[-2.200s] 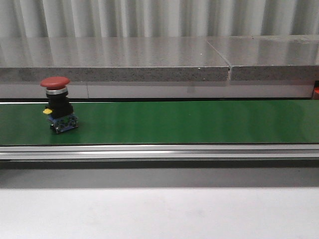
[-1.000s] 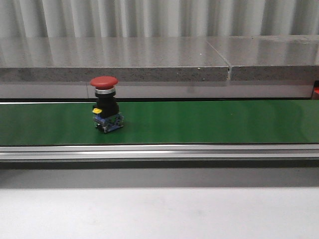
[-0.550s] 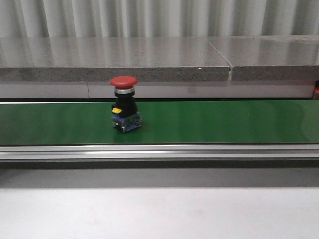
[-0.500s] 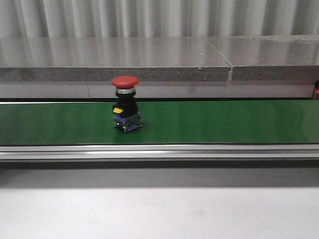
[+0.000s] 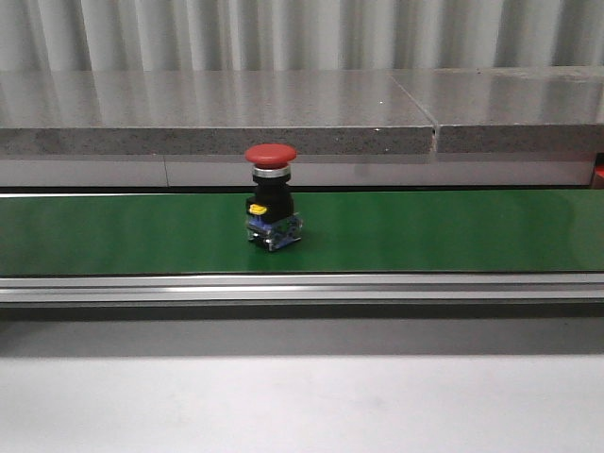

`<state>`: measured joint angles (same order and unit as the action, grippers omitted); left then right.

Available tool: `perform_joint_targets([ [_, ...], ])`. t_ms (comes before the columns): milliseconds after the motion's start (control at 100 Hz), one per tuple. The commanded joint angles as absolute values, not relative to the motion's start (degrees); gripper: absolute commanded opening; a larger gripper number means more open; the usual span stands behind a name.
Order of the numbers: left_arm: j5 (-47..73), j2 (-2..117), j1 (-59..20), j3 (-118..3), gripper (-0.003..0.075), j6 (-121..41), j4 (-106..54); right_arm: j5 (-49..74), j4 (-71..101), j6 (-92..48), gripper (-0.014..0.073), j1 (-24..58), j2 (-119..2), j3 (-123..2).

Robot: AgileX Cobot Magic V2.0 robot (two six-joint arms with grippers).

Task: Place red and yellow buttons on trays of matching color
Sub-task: 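Set the yellow button on the belt with the left gripper, release, then lower the right gripper onto the red button at the belt end, close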

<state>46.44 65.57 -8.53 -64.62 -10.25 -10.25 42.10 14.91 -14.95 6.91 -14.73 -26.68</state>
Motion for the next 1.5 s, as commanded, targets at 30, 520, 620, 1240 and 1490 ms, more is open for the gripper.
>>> perform_joint_targets([
  [30,38.9,58.89,-10.54,-61.55,-0.002,-10.34,-11.42,37.99,15.8,-15.67,-0.0067,6.82,-15.34,-28.0],
  [520,37.26,32.07,-12.99,-40.1,-0.002,-10.34,-11.57,37.31,16.33,-15.62,-0.0067,6.82,-15.34,-28.0],
  [620,37.91,27.72,-12.99,-37.25,-0.002,-10.34,-11.57,36.45,16.33,-15.62,-0.0067,6.82,-15.57,-28.0],
  [1240,38.65,22.44,-12.99,-34.89,-0.002,-10.34,-11.57,37.03,16.26,-15.67,-0.0067,12.02,-42.09,-44.27],
  [1490,38.65,22.44,-12.99,-34.89,-0.002,-10.34,-11.57,43.82,16.51,-15.67,0.009,12.08,-61.07,-57.33],
])
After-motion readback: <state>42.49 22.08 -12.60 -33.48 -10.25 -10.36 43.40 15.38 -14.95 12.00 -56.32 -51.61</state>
